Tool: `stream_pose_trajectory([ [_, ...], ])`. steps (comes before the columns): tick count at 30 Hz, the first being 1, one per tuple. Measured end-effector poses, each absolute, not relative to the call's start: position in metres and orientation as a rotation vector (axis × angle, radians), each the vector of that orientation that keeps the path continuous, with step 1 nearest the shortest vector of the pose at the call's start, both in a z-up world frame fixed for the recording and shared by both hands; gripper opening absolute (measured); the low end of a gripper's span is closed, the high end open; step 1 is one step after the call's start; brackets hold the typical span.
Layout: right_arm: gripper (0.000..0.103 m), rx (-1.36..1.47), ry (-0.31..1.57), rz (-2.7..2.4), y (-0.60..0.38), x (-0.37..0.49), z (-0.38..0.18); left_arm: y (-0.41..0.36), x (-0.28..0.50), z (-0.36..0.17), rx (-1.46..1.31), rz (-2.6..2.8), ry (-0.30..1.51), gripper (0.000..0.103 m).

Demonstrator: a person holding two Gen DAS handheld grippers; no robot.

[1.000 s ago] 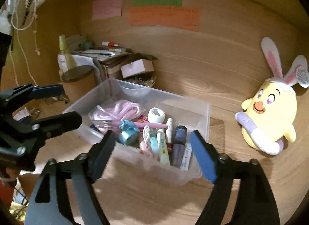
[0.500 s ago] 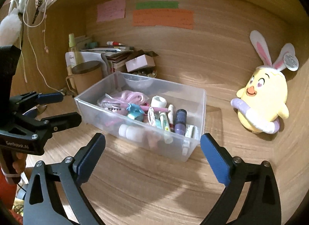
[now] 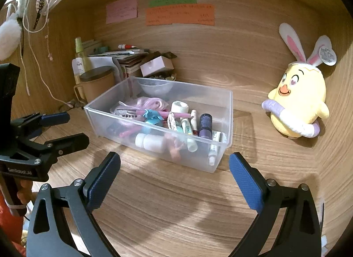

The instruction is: Organize objects

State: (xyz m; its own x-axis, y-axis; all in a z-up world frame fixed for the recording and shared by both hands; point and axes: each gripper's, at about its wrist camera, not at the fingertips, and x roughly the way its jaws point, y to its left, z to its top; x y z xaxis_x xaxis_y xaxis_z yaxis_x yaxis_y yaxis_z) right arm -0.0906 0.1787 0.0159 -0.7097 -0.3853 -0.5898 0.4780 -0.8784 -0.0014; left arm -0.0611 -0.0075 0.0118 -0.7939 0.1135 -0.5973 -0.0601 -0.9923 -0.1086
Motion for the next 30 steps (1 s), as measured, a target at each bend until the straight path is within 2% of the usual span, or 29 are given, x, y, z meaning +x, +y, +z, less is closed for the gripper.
stream_pose_trajectory([
  [30,0.098,0.856,0.160,-2.510,0.1808,-0.0953,0.0139,0.0013,-0.0591,0.0107,-0.960,2.839,-0.112,0.098],
])
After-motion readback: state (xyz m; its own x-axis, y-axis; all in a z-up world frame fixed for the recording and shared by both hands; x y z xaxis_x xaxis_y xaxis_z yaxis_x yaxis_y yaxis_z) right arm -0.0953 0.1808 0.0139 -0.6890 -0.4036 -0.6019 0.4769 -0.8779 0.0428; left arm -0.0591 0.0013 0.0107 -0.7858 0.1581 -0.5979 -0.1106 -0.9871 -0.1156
